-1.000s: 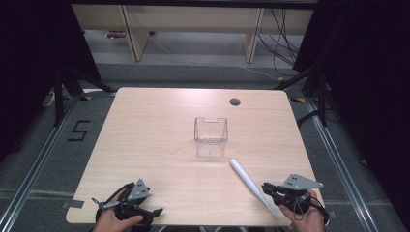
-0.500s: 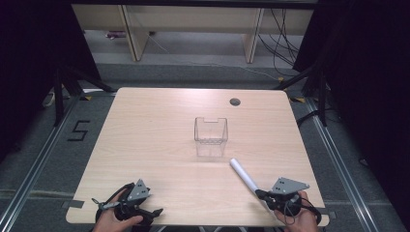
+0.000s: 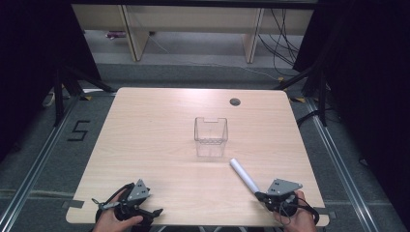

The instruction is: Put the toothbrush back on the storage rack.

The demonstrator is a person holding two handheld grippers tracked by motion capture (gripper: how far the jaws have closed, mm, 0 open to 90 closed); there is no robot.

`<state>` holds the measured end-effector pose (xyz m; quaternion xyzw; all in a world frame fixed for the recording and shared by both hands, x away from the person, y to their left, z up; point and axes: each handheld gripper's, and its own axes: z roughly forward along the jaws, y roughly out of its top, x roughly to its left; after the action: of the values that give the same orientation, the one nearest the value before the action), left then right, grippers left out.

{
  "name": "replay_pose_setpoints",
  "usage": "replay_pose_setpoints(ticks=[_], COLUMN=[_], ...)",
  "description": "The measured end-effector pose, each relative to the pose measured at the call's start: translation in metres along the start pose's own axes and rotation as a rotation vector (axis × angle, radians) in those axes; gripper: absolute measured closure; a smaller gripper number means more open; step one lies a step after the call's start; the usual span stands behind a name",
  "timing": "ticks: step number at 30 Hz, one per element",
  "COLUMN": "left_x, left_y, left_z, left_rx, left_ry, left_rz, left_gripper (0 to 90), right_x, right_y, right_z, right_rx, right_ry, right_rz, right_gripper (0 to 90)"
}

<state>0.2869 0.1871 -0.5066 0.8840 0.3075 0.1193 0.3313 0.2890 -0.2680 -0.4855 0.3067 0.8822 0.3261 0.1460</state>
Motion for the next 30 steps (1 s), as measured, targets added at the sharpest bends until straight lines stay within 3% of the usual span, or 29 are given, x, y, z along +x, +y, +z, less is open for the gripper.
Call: replay_pose_setpoints(ticks=[2, 13, 15, 17, 19, 30], left_x=[0.0, 0.0, 0.0, -0.001, -0.001, -0.001], left_y=[0.0, 0.0, 0.0, 0.0, 0.0, 0.0], left_z=[0.0, 0.0, 0.0, 0.0, 0.0, -0.001], left_rx=[0.0, 0.002, 0.002, 0.003, 0.003, 0.0], left_ry=[0.0, 0.0, -0.001, -0.002, -0.003, -0.001], left_rz=[0.0, 0.002, 0.0, 0.003, 0.002, 0.003], left_gripper=[15.7, 15.7, 15.7, 15.7, 15.7, 15.7], right_x=[0.0, -0.002, -0.005, -0.003, -0.005, -0.014], right_y=[0.0, -0.002, -0.002, -0.003, -0.003, -0.006], right_z=[0.002, 0.002, 0.003, 0.003, 0.003, 0.001], right_rx=[0.01, 0.051, 0.042, 0.057, 0.058, 0.068], right_ry=[-0.011, -0.026, -0.035, -0.036, -0.038, -0.079], right_rz=[-0.017, -0.016, -0.037, 0.001, -0.017, -0.006], right_gripper=[90.0, 90.0, 90.0, 90.0, 90.0, 90.0])
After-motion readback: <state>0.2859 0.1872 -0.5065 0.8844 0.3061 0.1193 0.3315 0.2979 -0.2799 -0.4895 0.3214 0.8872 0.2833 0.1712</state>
